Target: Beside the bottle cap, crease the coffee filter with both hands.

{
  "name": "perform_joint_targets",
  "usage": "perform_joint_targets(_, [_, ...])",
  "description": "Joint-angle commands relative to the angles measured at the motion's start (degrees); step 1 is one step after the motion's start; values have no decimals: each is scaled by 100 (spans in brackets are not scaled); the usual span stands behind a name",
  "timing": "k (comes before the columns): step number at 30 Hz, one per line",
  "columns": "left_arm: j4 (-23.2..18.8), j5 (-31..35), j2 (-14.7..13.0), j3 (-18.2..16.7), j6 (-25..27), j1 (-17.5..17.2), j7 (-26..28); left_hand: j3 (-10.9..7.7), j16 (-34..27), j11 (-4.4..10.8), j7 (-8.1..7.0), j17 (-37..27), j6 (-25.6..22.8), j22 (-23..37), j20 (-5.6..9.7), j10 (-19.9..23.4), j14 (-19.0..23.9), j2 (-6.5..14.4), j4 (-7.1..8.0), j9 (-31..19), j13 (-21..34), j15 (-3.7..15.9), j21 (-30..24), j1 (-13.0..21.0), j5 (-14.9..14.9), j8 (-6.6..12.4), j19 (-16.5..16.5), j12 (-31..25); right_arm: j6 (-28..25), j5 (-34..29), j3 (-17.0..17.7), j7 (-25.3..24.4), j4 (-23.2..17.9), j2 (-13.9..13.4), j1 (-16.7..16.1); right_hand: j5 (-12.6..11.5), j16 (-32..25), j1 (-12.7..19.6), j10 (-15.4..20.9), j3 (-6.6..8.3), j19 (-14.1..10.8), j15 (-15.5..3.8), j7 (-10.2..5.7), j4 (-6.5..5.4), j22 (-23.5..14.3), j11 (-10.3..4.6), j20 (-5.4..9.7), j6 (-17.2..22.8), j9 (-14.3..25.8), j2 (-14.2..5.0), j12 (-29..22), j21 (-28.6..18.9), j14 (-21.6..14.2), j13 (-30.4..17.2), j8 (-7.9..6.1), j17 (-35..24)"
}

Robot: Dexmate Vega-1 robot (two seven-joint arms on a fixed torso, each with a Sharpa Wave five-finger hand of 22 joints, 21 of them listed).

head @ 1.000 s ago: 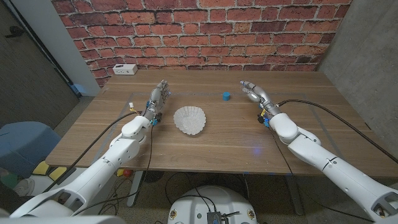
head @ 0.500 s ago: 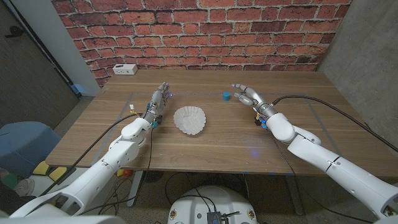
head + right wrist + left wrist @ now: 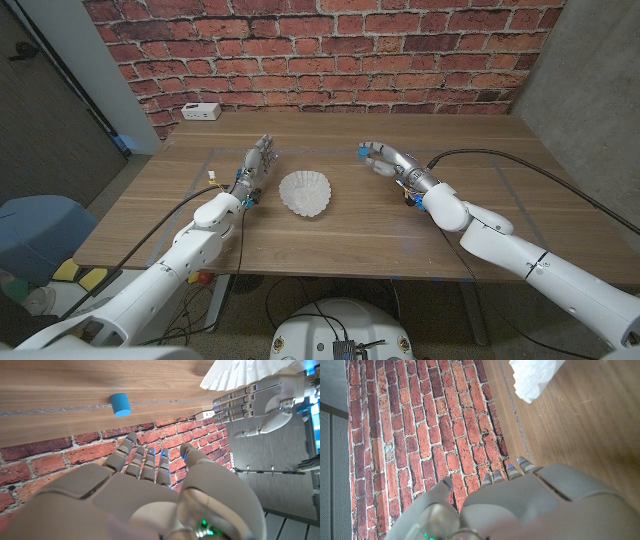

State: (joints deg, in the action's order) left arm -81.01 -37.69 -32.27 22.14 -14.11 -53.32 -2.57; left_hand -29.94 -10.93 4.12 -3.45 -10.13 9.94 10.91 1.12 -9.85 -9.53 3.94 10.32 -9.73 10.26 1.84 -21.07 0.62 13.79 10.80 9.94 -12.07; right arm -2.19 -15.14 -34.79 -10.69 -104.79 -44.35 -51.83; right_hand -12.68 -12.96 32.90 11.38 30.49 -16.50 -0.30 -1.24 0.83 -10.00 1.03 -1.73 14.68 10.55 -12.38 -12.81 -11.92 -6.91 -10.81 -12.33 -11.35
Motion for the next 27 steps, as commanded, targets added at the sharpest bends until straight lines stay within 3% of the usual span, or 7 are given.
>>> perform_joint_targets(1, [-254, 70, -113, -36, -33, -217, 125, 37, 38, 10, -31, -4, 798, 21, -22, -895, -1003, 503, -8, -26, 26, 67, 36, 38, 29, -25, 262, 31, -202, -674, -244, 310, -390, -157, 55, 48, -45, 92, 68, 92, -39, -65, -4, -16, -21, -15, 37, 69, 7, 3, 13, -59, -39, -8, -2, -25])
perform_joint_targets(8, [-388, 83, -181, -69, -54, -353, 182, 46, 46, 86, -41, -5, 812, 21, -16, -942, -1024, 507, -5, -24, 22, 99, 49, 37, 34, -35, 271, 56, -263, -916, -315, 482, -505, -174, 58, 80, -44, 177, 110, 223, -38, -172, -30, -54, -24, -92, 65, 123, 8, -9, 27, -53, -31, -10, 12, -45])
perform_joint_targets(12, [-455, 86, -219, -81, -65, -426, 191, 52, 40, 31, -51, -3, 807, 21, -5, -906, -1010, 510, -5, -23, 20, 101, 54, 38, 38, -35, 265, 46, -240, -1016, -353, 562, -551, -178, 52, 89, -46, 200, 125, 259, -39, -181, -28, -65, -25, -91, 68, 127, 7, -9, 30, -52, -33, -10, 20, -49])
perform_joint_targets(20, [-567, 92, -284, -99, -88, -565, 207, 58, 28, 92, -63, 0, 714, 20, -8, -839, -961, 519, -8, -21, 17, 113, 52, 44, 45, -8, 226, 29, -194, -1229, -452, 735, -621, -168, 48, 110, -54, 262, 185, 353, -35, -211, -48, -100, -27, -117, 102, 181, 7, -19, 29, -48, -45, -11, 23, -62])
perform_joint_targets(26, [-656, 95, -317, -140, -131, -690, 274, 41, 5, 39, -29, 9, 594, 17, -22, -739, -854, 544, -24, -22, 15, 96, 43, 70, 51, 19, 166, 5, -169, -1418, -525, 862, -676, -158, 62, 123, -65, 321, 227, 441, -48, -226, -66, -125, -29, -123, 103, 247, 8, -25, 31, -52, -70, -12, 16, -70])
perform_joint_targets(27, [-683, 96, -333, -147, -125, -716, 285, 26, 1, -54, -18, 14, 541, 14, -24, -664, -811, 556, -36, -24, 17, 82, 45, 89, 52, 29, 149, -18, -158, -1442, -536, 886, -685, -158, 65, 125, -68, 330, 236, 452, -50, -228, -63, -129, -29, -127, 104, 252, 8, -23, 30, -53, -78, -12, 16, -71])
